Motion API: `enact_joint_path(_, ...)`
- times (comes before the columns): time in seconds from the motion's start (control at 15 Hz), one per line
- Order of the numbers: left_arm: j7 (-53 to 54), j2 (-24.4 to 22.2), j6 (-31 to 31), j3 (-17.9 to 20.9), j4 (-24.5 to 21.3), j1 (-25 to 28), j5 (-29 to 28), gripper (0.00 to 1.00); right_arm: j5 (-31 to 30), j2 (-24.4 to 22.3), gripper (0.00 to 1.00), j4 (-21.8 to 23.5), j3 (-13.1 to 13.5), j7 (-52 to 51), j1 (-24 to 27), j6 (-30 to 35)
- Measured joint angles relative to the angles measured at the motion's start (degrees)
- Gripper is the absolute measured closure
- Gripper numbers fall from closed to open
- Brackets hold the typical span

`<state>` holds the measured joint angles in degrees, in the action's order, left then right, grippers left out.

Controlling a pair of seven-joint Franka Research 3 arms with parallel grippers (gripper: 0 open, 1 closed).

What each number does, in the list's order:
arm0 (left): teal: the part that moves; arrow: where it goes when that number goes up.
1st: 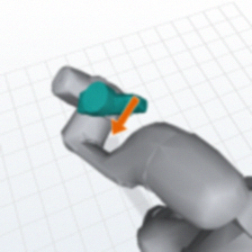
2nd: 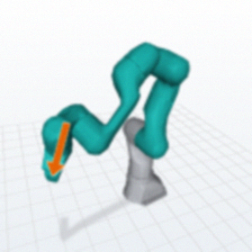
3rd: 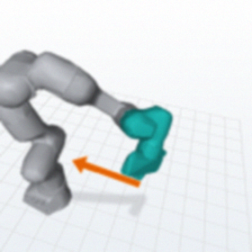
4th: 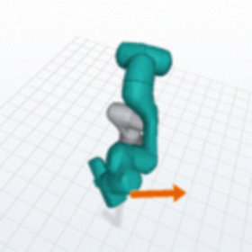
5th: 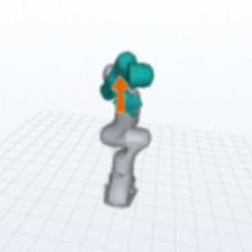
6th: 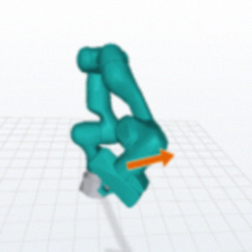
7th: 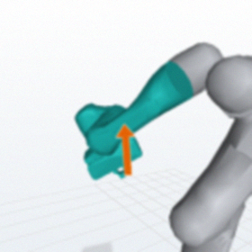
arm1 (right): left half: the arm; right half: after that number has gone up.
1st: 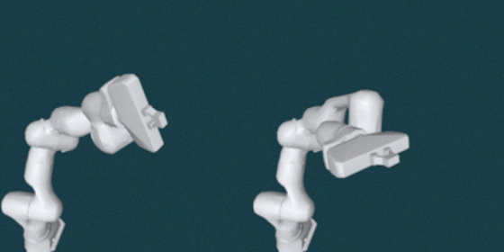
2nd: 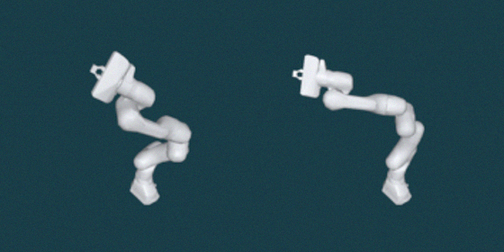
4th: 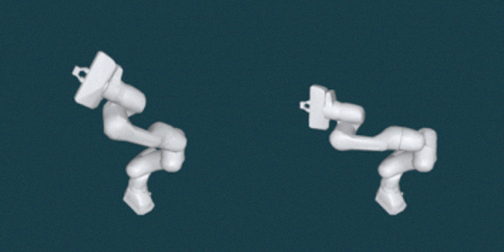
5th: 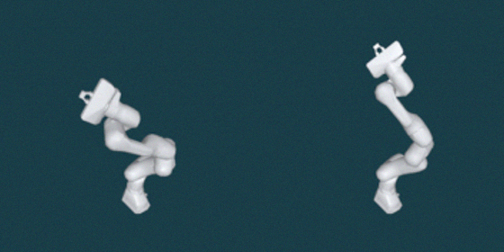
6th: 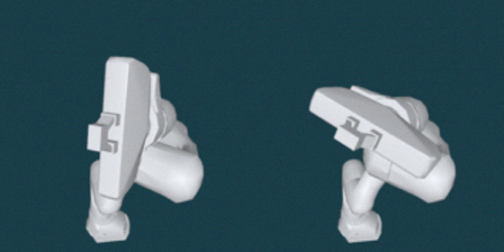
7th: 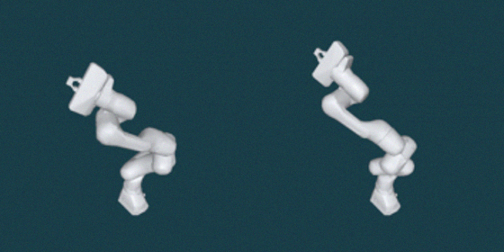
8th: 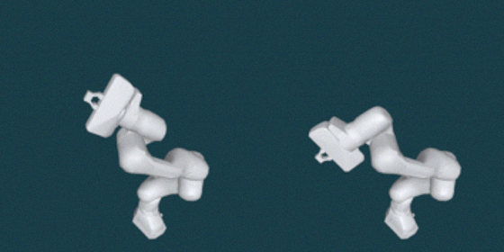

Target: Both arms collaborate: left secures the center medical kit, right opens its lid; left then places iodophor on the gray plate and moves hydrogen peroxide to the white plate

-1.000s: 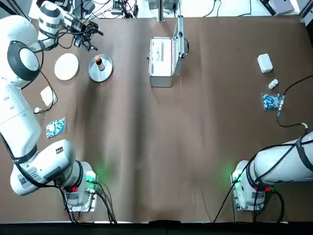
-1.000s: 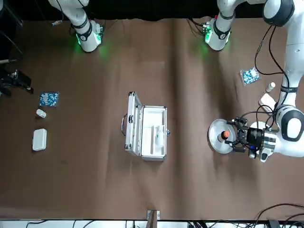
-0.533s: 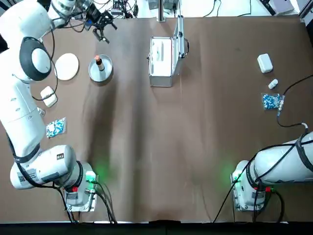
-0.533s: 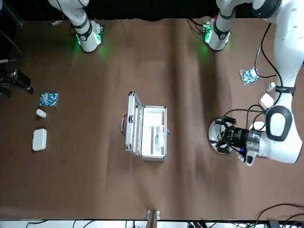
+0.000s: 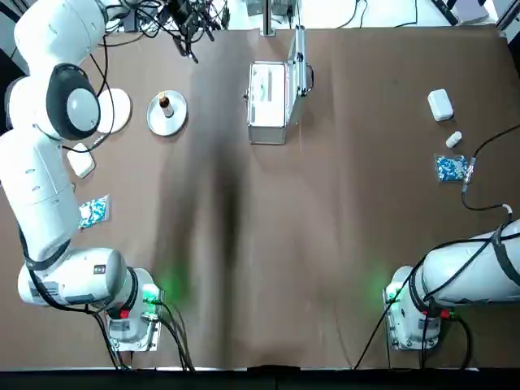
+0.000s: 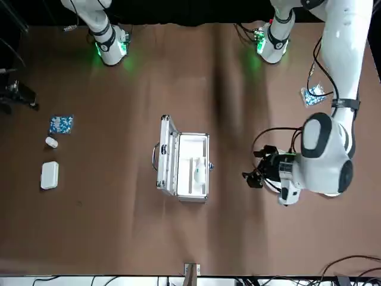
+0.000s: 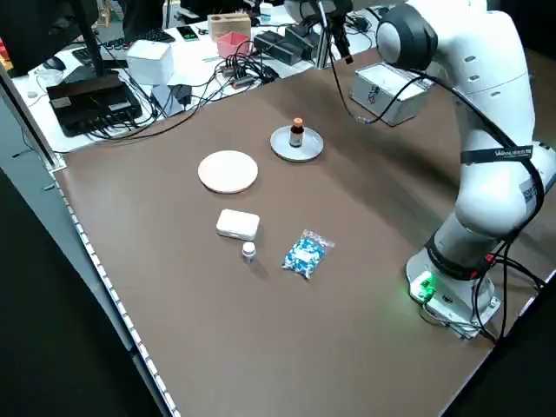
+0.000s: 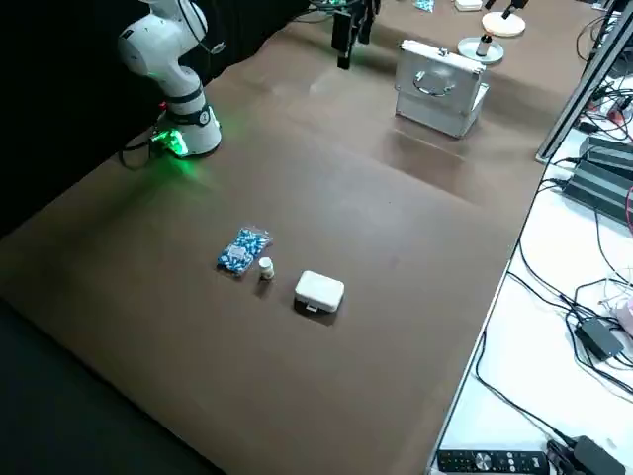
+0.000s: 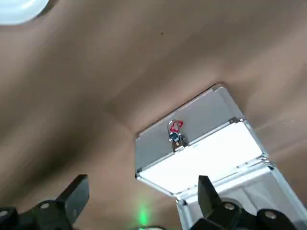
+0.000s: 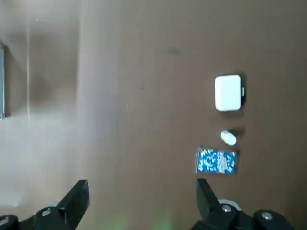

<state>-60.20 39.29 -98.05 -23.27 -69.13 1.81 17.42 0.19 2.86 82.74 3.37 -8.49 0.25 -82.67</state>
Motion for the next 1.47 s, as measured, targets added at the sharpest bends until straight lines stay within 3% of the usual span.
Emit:
enact_joint_path(0.2,0.0,-0.61,-1.44,-0.23,0.01,-3.76,-6.64,0.0,-0.04,-0.61,0.01,-0.62,-0.11,0.0,-0.03,1.05)
enact_joint_path(0.6,0.1,-0.66,-3.86,-0.29,0.01,-9.47,-9.65,0.0,-0.04,-0.69,0.01,-0.55,-0.51,1.17,-0.32,-0.59)
enact_joint_path(0.73,0.08,-0.66,-4.66,-0.35,0.0,-13.68,-17.35,0.0,-0.04,-0.69,0.01,-0.52,-0.55,1.33,-0.43,-0.71)
enact_joint_path(0.93,0.02,-0.66,-4.95,-0.33,-0.01,-17.97,-22.92,0.0,-0.04,-0.69,0.01,-0.5,-0.54,1.36,-0.43,-0.75)
enact_joint_path(1.47,7.88,1.26,-7.12,-0.48,-0.99,-20.83,-23.9,0.04,-0.04,-0.69,0.01,-0.47,-0.44,1.43,-0.41,-0.88)
